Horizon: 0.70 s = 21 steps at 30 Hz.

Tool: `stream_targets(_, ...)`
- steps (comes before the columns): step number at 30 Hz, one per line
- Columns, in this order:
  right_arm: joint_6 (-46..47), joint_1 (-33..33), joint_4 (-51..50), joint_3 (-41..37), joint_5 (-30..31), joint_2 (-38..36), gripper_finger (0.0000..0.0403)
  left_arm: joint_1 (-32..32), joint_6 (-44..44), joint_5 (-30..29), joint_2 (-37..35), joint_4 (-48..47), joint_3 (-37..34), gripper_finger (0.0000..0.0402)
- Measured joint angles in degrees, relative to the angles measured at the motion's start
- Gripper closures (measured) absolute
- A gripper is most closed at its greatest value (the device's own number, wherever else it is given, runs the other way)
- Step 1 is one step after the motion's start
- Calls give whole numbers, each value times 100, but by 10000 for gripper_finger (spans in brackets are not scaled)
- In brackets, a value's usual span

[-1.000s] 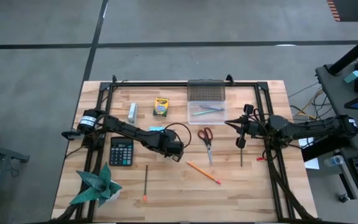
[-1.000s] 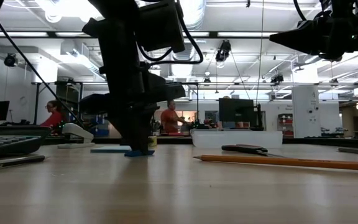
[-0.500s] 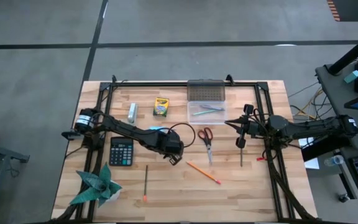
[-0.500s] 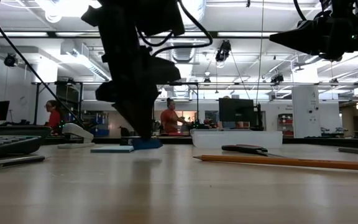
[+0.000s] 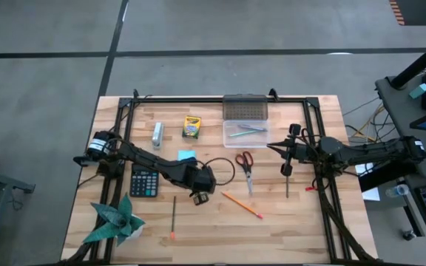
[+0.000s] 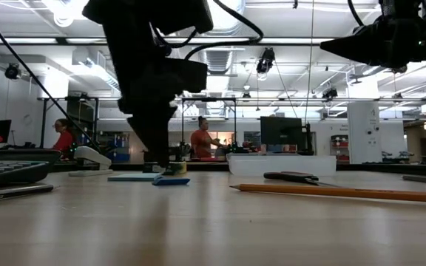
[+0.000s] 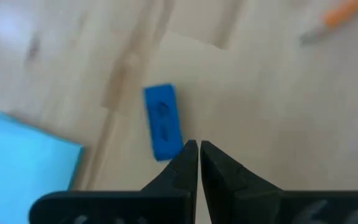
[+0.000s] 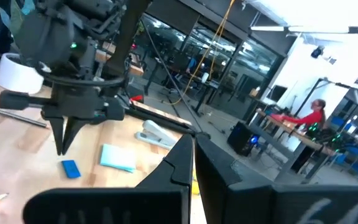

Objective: Pack school essentials
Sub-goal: Put the blue eraser into the transparent supply box

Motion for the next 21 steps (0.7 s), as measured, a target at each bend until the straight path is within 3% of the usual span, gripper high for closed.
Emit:
stream_targets(9, 1407, 0, -1545, 1469, -11, 1536, 394, -99, 980, -516, -115, 640, -596, 401)
stream_targets(21, 3803, -6, -1614, 2841, -202, 4563, 394, -84, 1675, -736, -929, 2344, -1952, 401)
